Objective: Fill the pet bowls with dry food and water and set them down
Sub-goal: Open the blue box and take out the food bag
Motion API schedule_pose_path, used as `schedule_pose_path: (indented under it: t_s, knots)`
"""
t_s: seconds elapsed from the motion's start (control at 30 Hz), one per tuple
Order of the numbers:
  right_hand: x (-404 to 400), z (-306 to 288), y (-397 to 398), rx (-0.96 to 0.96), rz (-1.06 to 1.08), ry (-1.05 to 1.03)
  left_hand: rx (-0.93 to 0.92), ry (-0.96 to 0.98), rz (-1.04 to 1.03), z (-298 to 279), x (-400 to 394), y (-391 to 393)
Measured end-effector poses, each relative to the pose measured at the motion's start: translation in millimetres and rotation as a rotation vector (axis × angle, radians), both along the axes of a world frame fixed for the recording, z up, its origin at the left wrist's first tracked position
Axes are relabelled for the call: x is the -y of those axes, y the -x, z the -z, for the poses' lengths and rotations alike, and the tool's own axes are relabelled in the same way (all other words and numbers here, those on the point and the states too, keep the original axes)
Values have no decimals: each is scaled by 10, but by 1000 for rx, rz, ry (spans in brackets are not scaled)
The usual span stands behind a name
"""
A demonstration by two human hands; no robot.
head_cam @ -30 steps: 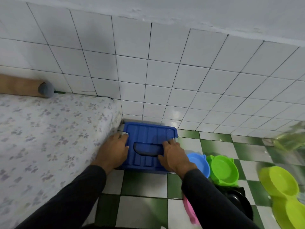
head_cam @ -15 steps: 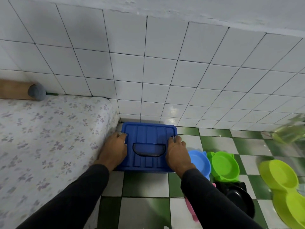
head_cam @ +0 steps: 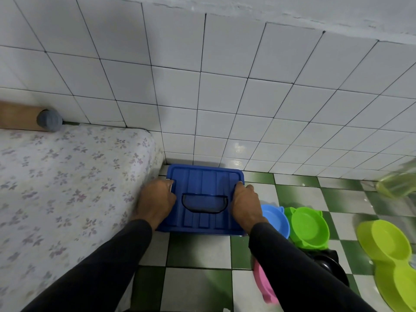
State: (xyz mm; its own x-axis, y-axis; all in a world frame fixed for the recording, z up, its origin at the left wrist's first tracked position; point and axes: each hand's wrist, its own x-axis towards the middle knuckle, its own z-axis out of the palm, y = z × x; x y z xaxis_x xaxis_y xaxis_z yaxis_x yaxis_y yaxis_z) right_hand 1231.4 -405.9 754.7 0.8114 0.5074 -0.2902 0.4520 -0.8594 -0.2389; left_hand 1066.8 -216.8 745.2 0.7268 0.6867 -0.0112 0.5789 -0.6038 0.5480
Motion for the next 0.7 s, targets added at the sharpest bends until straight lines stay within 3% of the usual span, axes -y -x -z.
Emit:
schedule_pose_path:
  t_s: [0.23, 0.37, 0.43, 0.57, 0.7]
  knots:
    - [-41, -13, -42, 19, 8, 51, 72, 52, -59, -49, 17, 3]
    - [-17, -43, -76, -98, 132, -91, 133, 126, -119, -60, 31, 2]
    - [3, -69, -111, -177, 209, -186, 169, 227, -216, -25, 21, -20]
    - [59, -121, -180, -283, 327, -346, 270, 604, -526, -16, 16, -136]
    - [129, -124, -212, -360, 432, -425, 301, 693, -616, 14, -15, -162]
